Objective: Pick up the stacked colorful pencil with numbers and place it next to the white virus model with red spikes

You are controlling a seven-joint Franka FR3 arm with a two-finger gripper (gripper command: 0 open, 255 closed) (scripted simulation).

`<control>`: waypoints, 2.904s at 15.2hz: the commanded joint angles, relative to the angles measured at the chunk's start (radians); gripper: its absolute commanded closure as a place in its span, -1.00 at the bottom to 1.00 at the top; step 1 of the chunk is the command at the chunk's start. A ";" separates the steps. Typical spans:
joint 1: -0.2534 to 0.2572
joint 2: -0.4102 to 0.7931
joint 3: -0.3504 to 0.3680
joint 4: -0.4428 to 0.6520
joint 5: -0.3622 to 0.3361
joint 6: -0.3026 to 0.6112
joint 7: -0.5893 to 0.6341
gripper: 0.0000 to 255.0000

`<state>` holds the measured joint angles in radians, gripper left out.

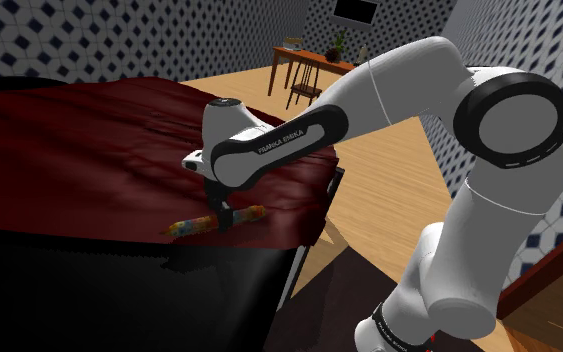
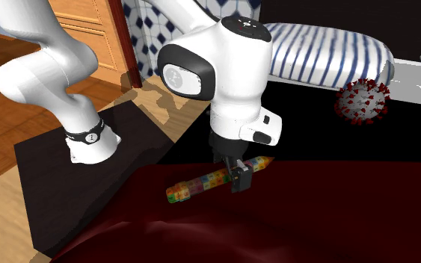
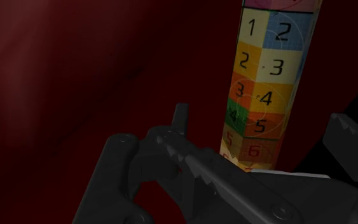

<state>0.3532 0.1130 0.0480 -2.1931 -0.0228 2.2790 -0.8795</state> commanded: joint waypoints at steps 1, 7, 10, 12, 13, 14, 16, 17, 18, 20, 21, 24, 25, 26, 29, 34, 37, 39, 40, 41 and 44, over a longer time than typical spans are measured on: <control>0.000 0.000 0.000 0.000 0.000 0.000 0.000 -1.00; 0.000 0.000 0.000 0.000 0.000 0.000 0.000 1.00; 0.000 0.000 0.000 0.000 0.000 0.000 0.000 1.00; 0.000 -0.008 0.000 0.004 0.001 -0.013 -0.001 1.00; 0.000 -0.016 0.000 0.009 0.001 -0.025 -0.001 1.00; 0.000 -0.024 0.000 0.014 0.002 -0.038 -0.002 1.00; 0.000 -0.039 0.000 0.025 0.003 -0.064 -0.003 1.00; 0.000 -0.046 0.001 0.031 0.004 -0.076 -0.003 1.00; 0.000 -0.053 0.001 0.037 0.005 -0.089 -0.004 1.00; 0.000 -0.066 0.001 0.049 0.006 -0.115 -0.005 1.00; 0.000 -0.072 0.001 0.056 0.006 -0.128 -0.005 1.00; -0.001 -0.090 0.001 0.077 0.008 -0.167 -0.007 1.00; -0.001 -0.096 0.001 0.084 0.008 -0.180 -0.007 1.00; -0.001 -0.101 0.001 0.092 0.008 -0.193 -0.007 1.00; -0.001 -0.116 0.001 0.116 0.010 -0.232 -0.009 1.00; -0.001 -0.137 0.001 0.161 0.011 -0.297 -0.010 1.00; -0.001 -0.147 0.001 0.190 0.012 -0.336 -0.011 1.00; -0.001 -0.152 0.000 0.211 0.012 -0.363 -0.011 1.00; -0.001 -0.155 0.000 0.221 0.012 -0.376 -0.012 1.00; -0.001 -0.157 0.000 0.232 0.013 -0.389 -0.012 1.00; -0.001 -0.163 0.000 0.266 0.013 -0.429 -0.013 1.00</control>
<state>0.3528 -0.0487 0.0489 -1.9402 -0.0101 1.8648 -0.8910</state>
